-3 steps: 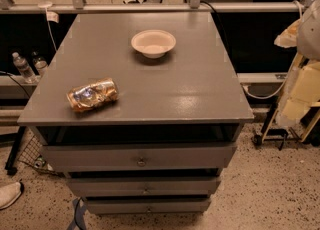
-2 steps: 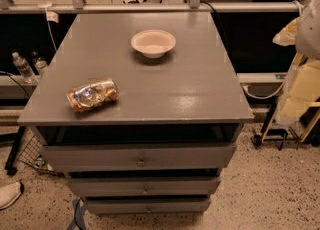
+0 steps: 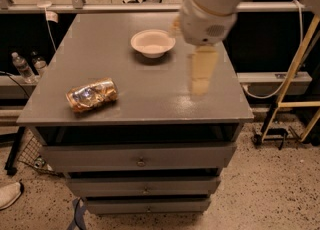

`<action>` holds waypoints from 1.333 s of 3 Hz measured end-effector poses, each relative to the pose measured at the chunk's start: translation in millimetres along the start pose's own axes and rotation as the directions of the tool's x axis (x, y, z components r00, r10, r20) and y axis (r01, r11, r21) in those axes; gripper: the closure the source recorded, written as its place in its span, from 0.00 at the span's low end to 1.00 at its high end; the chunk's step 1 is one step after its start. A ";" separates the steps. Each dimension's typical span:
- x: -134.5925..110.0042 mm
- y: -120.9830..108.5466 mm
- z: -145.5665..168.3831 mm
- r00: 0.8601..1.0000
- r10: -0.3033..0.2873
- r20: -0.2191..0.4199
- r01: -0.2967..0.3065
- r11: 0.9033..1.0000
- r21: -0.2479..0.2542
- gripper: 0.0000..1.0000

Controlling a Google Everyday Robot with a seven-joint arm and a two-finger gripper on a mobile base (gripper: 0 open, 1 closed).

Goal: Place orange can upright

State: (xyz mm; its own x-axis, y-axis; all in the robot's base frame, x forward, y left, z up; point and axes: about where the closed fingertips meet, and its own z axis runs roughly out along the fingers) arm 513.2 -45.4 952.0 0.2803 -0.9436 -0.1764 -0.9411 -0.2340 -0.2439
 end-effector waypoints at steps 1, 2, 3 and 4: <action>-61.5 -18.0 20.5 0.980 -0.189 0.061 0.191 0.981 -0.032 0.00; -61.6 -18.0 20.5 0.980 -0.189 0.061 0.191 0.981 -0.031 0.00; -79.2 -26.4 35.0 0.971 -0.239 0.001 0.238 0.969 -0.073 0.00; -118.2 -45.1 70.5 0.942 -0.323 -0.087 0.308 0.939 -0.156 0.00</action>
Offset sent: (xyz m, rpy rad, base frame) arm 0.0022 0.0564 -0.0042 0.0036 0.0104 0.1769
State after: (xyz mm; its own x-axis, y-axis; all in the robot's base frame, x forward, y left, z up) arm 535.9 93.2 916.6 0.5521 -0.8338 -0.0048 -0.8266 -0.5465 -0.1341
